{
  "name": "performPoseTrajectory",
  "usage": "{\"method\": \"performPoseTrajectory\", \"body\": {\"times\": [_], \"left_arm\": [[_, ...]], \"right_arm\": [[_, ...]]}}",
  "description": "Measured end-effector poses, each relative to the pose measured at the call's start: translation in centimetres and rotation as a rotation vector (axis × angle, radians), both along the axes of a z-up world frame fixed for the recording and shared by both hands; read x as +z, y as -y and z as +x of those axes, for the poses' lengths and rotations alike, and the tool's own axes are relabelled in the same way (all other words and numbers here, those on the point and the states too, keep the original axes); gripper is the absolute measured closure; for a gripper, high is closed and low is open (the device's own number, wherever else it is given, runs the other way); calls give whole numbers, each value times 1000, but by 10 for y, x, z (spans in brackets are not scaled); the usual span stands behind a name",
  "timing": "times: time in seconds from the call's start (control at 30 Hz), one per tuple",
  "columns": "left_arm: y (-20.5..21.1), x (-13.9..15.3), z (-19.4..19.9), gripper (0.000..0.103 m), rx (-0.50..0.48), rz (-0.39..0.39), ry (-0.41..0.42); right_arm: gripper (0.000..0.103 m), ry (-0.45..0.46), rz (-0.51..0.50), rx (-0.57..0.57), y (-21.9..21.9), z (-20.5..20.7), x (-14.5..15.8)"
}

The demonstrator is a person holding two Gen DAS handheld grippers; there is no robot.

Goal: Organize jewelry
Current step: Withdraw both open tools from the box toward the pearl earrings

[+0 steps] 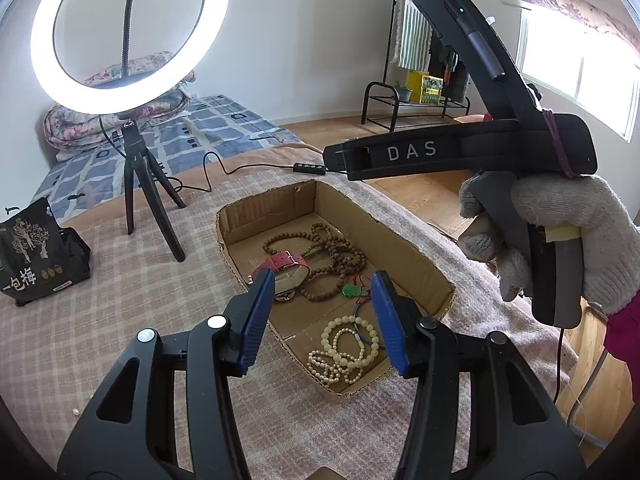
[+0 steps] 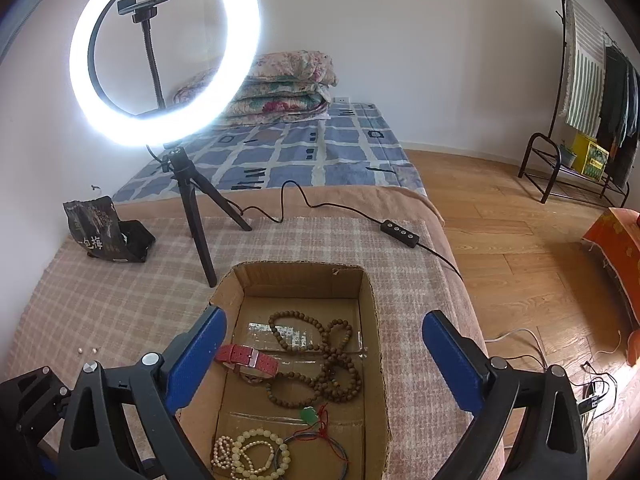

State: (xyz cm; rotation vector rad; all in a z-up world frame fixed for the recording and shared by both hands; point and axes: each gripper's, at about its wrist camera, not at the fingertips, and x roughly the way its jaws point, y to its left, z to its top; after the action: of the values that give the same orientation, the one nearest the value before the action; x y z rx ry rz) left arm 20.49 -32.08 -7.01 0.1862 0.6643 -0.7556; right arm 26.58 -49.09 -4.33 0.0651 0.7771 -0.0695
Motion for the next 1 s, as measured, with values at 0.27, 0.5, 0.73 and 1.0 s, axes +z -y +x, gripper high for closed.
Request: {"method": "performPoseTrajectory", "body": {"times": [0.27,0.5,0.73,1.0], "left_arm": [[-19,8,-6,52,21,4,33],[-50,9,-8,51,53,14,53],[-107,2,-1,51,145,21,51],[-188,-19,10,51,271,50,22]], "right_arm": [[3,5,3,4,-10,-11,2],[2,26,-18,9,-26,-20,8],[0,69,-1,43,-49,-26,12],[1,81,6,145,-96,-24,7]]}}
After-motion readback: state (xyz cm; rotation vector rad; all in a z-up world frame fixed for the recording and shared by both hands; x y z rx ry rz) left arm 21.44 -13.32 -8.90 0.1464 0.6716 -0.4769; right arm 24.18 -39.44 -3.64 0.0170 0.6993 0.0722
